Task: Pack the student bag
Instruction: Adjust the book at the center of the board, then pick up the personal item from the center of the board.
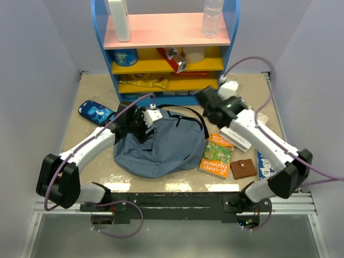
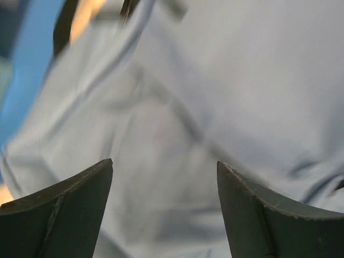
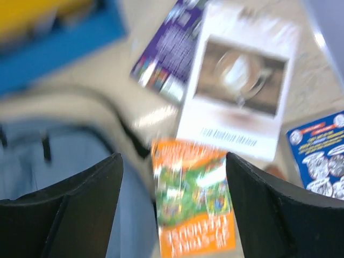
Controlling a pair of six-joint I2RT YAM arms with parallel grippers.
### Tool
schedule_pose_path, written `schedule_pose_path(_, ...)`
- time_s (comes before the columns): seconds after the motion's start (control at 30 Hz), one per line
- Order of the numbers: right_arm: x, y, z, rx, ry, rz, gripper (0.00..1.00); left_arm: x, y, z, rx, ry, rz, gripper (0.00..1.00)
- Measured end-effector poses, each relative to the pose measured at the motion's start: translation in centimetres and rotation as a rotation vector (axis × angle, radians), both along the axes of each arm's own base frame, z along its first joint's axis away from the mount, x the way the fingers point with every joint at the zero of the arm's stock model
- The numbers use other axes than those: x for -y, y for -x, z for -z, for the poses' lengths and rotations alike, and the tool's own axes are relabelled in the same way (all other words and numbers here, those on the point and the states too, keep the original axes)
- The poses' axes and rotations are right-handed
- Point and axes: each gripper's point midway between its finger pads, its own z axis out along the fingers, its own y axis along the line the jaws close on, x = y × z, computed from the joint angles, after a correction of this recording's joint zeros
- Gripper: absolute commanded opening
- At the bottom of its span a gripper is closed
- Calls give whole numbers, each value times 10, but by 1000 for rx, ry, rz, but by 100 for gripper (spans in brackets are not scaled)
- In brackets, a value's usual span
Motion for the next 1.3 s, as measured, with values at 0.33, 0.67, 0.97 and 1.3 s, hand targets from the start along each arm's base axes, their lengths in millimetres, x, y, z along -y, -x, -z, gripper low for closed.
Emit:
schedule_pose_path(0.33,75,-22,-100,383,-145,107,82,178,59,-58,-15,178,421,83)
schedule_pose_path(0.67,73,32,-209,763,-419,-111,89,288,125,24,-332,261,724,95)
schedule_pose_path(0.97,42,21,-173,649,-413,-248,89,347,128,2,-336,464,861,98)
schedule_pose_path(1.3,50,43,-193,715,-449,-276,87,396,167,21,-372,497,1007,98)
